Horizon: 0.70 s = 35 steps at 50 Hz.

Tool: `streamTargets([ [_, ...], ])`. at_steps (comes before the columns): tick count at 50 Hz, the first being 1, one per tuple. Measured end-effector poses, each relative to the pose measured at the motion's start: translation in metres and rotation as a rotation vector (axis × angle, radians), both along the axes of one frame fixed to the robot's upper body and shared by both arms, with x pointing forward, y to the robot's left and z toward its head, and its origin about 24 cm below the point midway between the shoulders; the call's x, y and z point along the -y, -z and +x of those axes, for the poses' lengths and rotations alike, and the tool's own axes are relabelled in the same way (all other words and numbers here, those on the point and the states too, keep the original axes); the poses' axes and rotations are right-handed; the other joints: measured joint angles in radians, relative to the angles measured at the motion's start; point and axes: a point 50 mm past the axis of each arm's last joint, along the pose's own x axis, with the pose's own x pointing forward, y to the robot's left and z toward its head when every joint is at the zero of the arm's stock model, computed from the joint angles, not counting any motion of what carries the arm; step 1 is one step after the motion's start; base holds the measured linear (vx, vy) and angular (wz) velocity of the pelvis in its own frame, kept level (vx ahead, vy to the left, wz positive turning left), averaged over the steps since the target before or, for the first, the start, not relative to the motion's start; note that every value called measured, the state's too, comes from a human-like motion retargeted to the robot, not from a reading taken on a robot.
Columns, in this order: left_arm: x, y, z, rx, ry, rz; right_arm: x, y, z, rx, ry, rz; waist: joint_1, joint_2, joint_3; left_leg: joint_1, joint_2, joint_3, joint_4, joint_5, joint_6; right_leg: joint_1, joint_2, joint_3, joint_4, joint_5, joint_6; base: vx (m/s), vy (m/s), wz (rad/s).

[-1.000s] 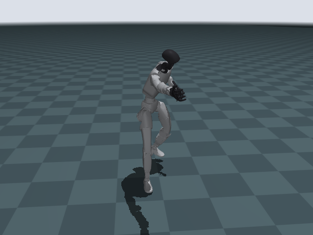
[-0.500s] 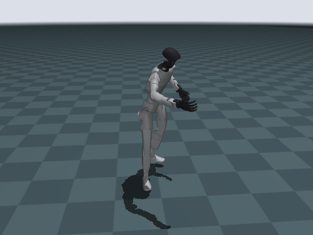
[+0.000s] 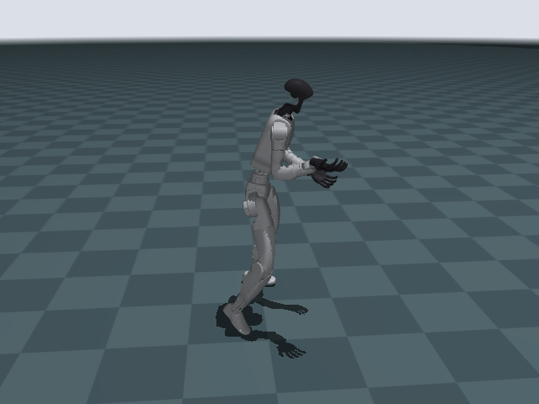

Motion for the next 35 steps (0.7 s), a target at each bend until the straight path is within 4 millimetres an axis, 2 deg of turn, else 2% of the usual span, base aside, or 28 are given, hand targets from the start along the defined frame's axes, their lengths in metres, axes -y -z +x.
streamTargets([
  [2,0.014,-0.004,0.003,0.005,0.029,-0.116,-0.023,-0.021,-0.002,0.029,-0.019,-0.193,0.005,0.000,0.040,-0.023,0.018,-0.025,0.052,-0.012,0.008,-0.075,0.050,0.193,0.057,-0.011,0.047,0.00,-0.32,0.36],
  [3,0.021,-0.007,0.004,0.014,0.048,-0.169,-0.035,-0.030,-0.004,0.044,-0.029,-0.312,0.011,0.003,0.068,-0.037,0.029,-0.033,0.088,-0.023,0.006,-0.099,0.057,0.254,0.070,-0.038,0.050,-0.03,-0.34,0.10],
  [5,0.034,-0.016,0.006,0.043,0.092,-0.275,-0.061,-0.047,-0.009,0.087,-0.037,-0.586,0.030,0.011,0.138,-0.061,0.049,-0.040,0.177,-0.055,-0.011,-0.128,0.006,0.294,0.073,-0.111,0.014,-0.05,-0.35,-0.14],
  [7,0.046,-0.031,0.012,0.104,0.144,-0.410,-0.089,-0.063,-0.017,0.161,-0.001,-0.929,0.041,0.037,0.224,-0.095,0.069,-0.042,0.295,-0.099,-0.040,-0.162,-0.092,0.282,0.046,-0.181,-0.038,-0.07,-0.36,-0.33],
  [10,0.053,-0.034,0.013,0.171,0.250,-0.504,-0.129,-0.063,-0.027,0.272,0.070,-1.463,0.051,0.092,0.246,-0.195,0.123,-0.053,0.444,-0.152,-0.093,-0.291,-0.161,0.321,-0.046,-0.243,-0.066,-0.01,-0.44,-0.41],
  [11,0.048,-0.032,0.015,0.195,0.285,-0.449,-0.142,-0.058,-0.029,0.315,0.067,-1.622,0.050,0.109,0.246,-0.209,0.145,-0.053,0.456,-0.160,-0.105,-0.335,-0.158,0.350,-0.067,-0.242,-0.062,0.09,-0.56,-0.46],
  [13,0.027,-0.023,0.017,0.232,0.323,-0.252,-0.163,-0.044,-0.028,0.371,0.007,-1.887,0.045,0.129,0.246,-0.204,0.188,-0.039,0.430,-0.152,-0.115,-0.420,-0.142,0.399,-0.065,-0.208,-0.065,0.20,-0.72,-0.53],
  [15,-0.015,-0.011,0.015,0.248,0.296,0.046,-0.177,-0.023,-0.025,0.391,-0.110,-2.079,0.038,0.122,0.246,-0.131,0.238,-0.004,0.304,-0.071,-0.108,-0.468,-0.119,0.403,-0.008,-0.168,-0.043,0.36,-0.98,-0.57],
  [17,-0.076,-0.004,0.002,0.262,0.241,0.439,-0.182,0.003,-0.020,0.365,-0.244,-2.188,0.027,0.081,0.229,-0.004,0.299,0.043,0.093,0.135,-0.102,-0.459,-0.087,0.347,0.065,-0.205,-0.012,0.51,-1.24,-0.43],
  [19,-0.130,-0.011,-0.021,0.274,0.235,0.855,-0.172,0.036,-0.014,0.234,-0.382,-2.221,0.022,0.009,0.185,0.099,0.332,0.067,-0.080,0.366,-0.105,-0.413,-0.043,0.271,0.102,-0.282,0.017,0.63,-1.41,-0.19],
  [20,-0.150,-0.018,-0.034,0.274,0.258,1.058,-0.163,0.056,-0.012,0.121,-0.465,-2.210,0.025,-0.037,0.144,0.122,0.334,0.067,-0.132,0.458,-0.110,-0.389,-0.016,0.230,0.101,-0.316,0.029,0.68,-1.52,-0.04],
  [22,-0.160,-0.040,-0.047,0.340,0.319,1.391,-0.126,0.100,-0.004,-0.242,-0.640,-2.117,0.027,-0.133,0.071,0.094,0.279,0.034,-0.093,0.457,-0.124,-0.303,0.053,0.130,0.031,-0.327,0.034,0.70,-1.60,0.14],
  [23,-0.155,-0.050,-0.050,0.401,0.346,1.519,-0.102,0.123,-0.001,-0.456,-0.724,-2.045,0.021,-0.175,0.043,0.060,0.233,0.020,-0.030,0.405,-0.133,-0.254,0.092,0.085,-0.015,-0.299,0.038,0.68,-1.60,0.41],
  [25,-0.133,-0.066,-0.054,0.555,0.392,1.679,-0.043,0.168,-0.004,-0.906,-0.878,-1.873,-0.013,-0.236,-0.002,-0.036,0.137,0.050,0.142,0.285,-0.140,-0.190,0.168,0.048,-0.062,-0.155,0.067,0.62,-1.54,0.77],
  [27,-0.107,-0.077,-0.058,0.715,0.445,1.728,0.029,0.199,-0.009,-1.342,-0.969,-1.681,-0.078,-0.234,-0.031,-0.147,0.100,0.198,0.317,0.185,-0.104,-0.192,0.228,0.082,-0.025,0.050,0.143,0.50,-1.42,1.30],
  [28,-0.095,-0.083,-0.060,0.791,0.472,1.735,0.068,0.204,-0.012,-1.532,-0.965,-1.564,-0.115,-0.211,-0.043,-0.198,0.102,0.284,0.396,0.139,-0.087,-0.201,0.241,0.092,0.005,0.116,0.181,0.40,-1.35,1.41],
  [30,-0.077,-0.096,-0.063,0.922,0.501,1.732,0.148,0.189,-0.019,-1.826,-0.782,-1.287,-0.169,-0.141,-0.050,-0.282,0.078,0.380,0.526,0.074,-0.103,-0.200,0.189,0.052,0.054,0.133,0.172,0.31,-1.28,1.16],
  [31,-0.070,-0.105,-0.065,0.983,0.482,1.717,0.188,0.162,-0.018,-1.904,-0.551,-1.152,-0.180,-0.096,-0.039,-0.314,0.037,0.375,0.564,0.066,-0.143,-0.181,0.122,0.009,0.043,0.095,0.122,0.24,-1.22,0.82],
  [32,-0.063,-0.115,-0.067,1.046,0.453,1.696,0.223,0.129,-0.024,-1.932,-0.309,-0.996,-0.191,-0.050,-0.024,-0.340,-0.001,0.372,0.594,0.051,-0.175,-0.159,0.056,-0.028,0.014,0.059,0.078,0.20,-1.18,0.72],
  [33,-0.056,-0.125,-0.069,1.111,0.408,1.662,0.254,0.086,-0.034,-1.892,-0.033,-0.825,-0.201,-0.003,0.000,-0.352,-0.032,0.374,0.605,0.022,-0.190,-0.132,-0.007,-0.055,-0.054,0.029,0.047,0.17,-1.18,0.93],
  [35,-0.045,-0.144,-0.076,1.229,0.320,1.564,0.294,-0.005,-0.072,-1.579,0.384,-0.431,-0.233,0.069,0.051,-0.346,-0.034,0.424,0.612,-0.129,-0.129,-0.076,-0.114,-0.054,-0.282,0.008,0.052,0.11,-1.24,1.31],
])
